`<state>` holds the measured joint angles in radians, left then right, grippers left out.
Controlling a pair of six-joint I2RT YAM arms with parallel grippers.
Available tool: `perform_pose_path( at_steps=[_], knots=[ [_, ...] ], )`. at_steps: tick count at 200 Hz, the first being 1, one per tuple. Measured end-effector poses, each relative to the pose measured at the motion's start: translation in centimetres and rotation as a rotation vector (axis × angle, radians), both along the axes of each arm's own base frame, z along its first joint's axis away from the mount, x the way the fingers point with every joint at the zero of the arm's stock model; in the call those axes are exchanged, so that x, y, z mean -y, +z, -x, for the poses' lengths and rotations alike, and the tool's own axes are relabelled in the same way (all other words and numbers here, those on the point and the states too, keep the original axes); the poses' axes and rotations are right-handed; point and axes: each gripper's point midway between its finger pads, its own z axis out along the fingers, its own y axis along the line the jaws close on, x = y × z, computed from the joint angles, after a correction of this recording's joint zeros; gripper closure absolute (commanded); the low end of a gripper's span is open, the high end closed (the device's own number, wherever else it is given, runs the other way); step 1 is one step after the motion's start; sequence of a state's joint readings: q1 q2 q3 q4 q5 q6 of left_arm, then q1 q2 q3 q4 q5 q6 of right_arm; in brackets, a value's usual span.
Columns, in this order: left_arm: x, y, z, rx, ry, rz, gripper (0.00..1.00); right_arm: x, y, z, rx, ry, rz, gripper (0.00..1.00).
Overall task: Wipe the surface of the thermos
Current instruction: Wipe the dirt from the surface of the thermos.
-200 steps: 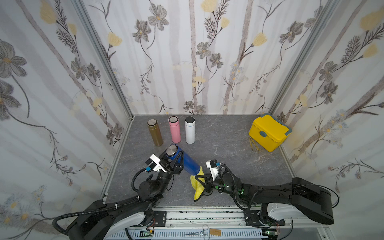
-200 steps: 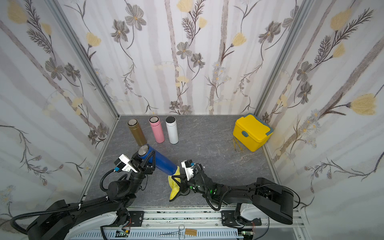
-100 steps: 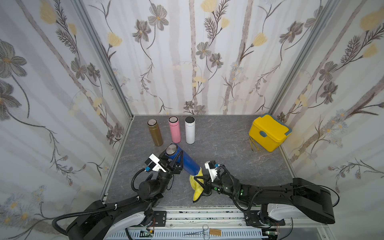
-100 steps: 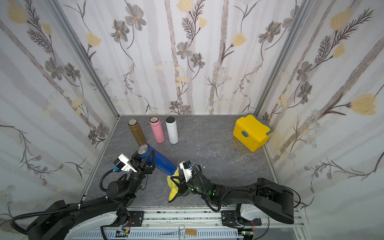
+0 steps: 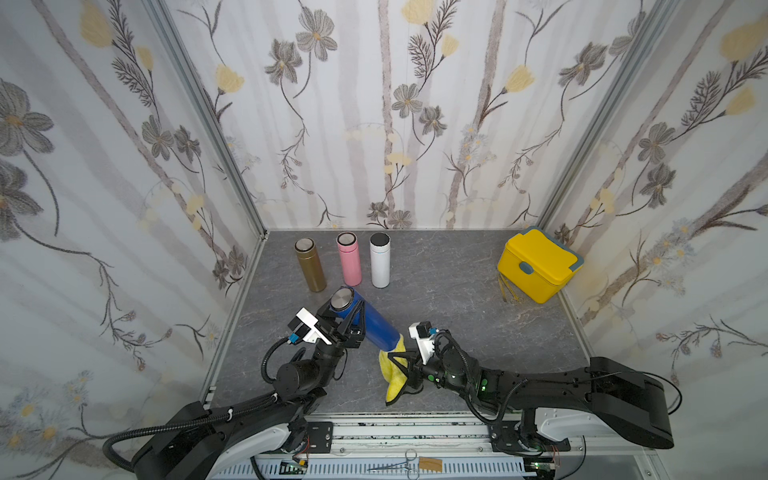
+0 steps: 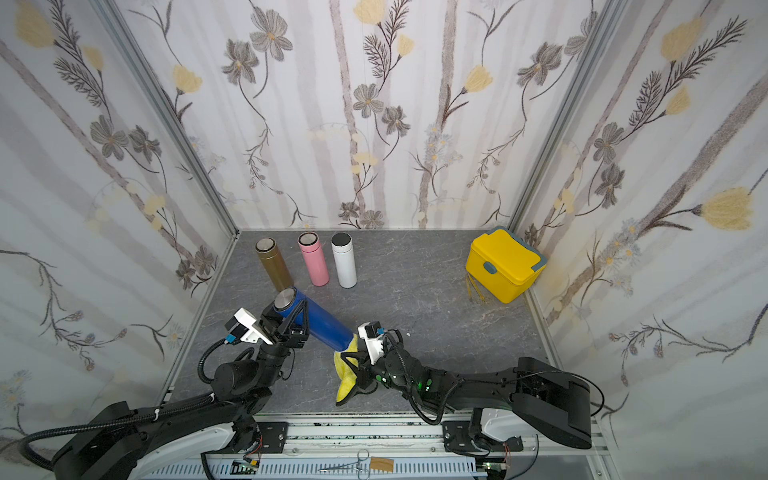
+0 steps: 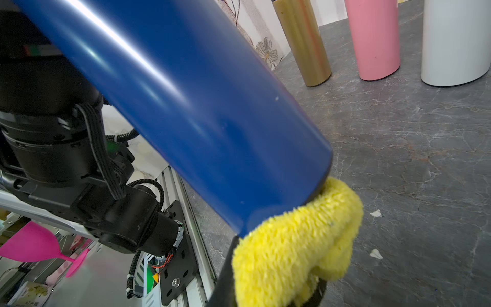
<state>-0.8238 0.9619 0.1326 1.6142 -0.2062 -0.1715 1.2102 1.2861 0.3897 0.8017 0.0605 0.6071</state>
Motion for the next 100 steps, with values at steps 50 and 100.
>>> perform_pose_path(
  at_steps=[50,100],
  knots=[
    [0.0,-0.2,0.1,0.001,0.003,-0.010,1.00,1.6,-0.2,-1.9,-0.015,-0.053,-0.042,1.00],
    [-0.3,-0.9,0.3,-0.016,-0.003,-0.011,1.00,0.6,-1.7,-2.5,-0.036,-0.039,-0.039,1.00]
  ],
)
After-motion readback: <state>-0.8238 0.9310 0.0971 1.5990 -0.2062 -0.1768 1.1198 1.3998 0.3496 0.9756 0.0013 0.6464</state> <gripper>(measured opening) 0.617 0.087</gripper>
